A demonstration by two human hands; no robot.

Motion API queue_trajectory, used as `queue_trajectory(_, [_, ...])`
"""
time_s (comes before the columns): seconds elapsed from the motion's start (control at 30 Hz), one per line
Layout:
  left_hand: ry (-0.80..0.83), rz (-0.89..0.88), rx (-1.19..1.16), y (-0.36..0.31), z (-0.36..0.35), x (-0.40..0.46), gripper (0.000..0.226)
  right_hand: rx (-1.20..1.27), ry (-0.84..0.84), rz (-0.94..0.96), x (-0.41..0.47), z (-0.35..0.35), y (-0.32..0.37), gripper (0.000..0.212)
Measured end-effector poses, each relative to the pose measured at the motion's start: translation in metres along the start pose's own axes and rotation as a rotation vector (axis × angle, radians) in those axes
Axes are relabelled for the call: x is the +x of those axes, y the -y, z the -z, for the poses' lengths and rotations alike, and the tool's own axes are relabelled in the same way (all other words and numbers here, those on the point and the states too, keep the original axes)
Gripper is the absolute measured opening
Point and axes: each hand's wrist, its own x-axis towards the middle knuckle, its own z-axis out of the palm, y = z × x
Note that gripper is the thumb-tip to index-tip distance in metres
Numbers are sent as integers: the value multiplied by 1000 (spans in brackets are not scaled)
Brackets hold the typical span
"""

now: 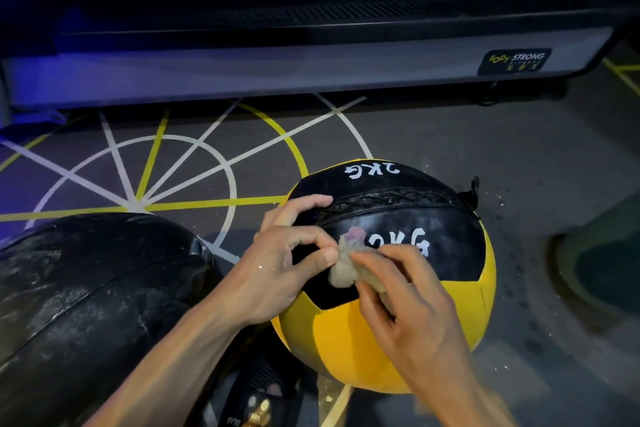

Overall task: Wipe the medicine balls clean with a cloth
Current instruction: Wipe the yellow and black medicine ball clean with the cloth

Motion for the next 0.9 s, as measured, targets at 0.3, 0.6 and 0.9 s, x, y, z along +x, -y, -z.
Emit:
queue_trajectory(0.3, [-19, -69, 9, -5, -15, -18, 19, -61, -77, -406, 84, 60, -62, 18])
queue_trajectory(0.6, [-99, -92, 43, 10, -21, -32, 24, -122, 215, -168, 128, 27, -35, 17])
queue_trajectory(0.9, [-82, -108, 45, 11, -24, -27, 17, -54, 293, -108, 122, 9, 7, 7])
